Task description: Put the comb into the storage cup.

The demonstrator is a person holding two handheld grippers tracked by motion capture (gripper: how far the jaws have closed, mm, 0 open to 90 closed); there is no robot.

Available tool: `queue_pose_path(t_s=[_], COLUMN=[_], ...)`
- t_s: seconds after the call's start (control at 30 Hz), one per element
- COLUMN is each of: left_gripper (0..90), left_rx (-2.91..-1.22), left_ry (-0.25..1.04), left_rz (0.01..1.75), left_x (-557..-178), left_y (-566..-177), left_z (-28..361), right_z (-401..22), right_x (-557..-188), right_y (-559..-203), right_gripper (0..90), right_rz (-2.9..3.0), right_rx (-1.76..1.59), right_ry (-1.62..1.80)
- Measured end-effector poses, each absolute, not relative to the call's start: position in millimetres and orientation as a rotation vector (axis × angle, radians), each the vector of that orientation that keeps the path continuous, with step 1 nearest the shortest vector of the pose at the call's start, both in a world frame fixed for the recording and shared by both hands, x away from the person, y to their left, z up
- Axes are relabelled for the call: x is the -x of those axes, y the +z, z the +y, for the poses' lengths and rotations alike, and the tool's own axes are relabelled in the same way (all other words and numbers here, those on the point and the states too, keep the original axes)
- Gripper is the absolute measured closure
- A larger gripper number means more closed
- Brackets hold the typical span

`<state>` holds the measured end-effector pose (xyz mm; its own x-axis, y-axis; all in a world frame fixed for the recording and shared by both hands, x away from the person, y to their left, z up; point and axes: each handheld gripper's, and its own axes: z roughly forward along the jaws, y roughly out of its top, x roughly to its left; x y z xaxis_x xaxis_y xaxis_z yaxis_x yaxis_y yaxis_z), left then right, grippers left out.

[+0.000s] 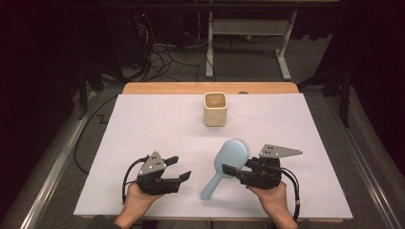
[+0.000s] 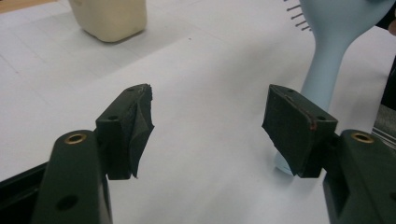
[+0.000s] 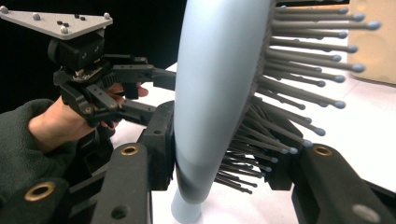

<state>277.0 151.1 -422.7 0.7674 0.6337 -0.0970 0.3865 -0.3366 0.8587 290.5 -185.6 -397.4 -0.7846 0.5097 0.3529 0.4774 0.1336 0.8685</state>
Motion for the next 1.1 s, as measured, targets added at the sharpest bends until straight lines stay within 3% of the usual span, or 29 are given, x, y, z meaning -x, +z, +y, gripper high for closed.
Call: queue_pose_path(t_s=[1.1], left_gripper=[33.4], left_rx=[-1.831], left_ry=[0.489], left_rz=[0.923], left_x=[-274.5], left_y=[-414.3], left_z=[214.2], right_z=[-202.3], right_x=[-292.8], right_y=[-389.4], right_gripper=[54.8], right_rz=[2.307], right_rx=[-1.063], right_ry=[1.758])
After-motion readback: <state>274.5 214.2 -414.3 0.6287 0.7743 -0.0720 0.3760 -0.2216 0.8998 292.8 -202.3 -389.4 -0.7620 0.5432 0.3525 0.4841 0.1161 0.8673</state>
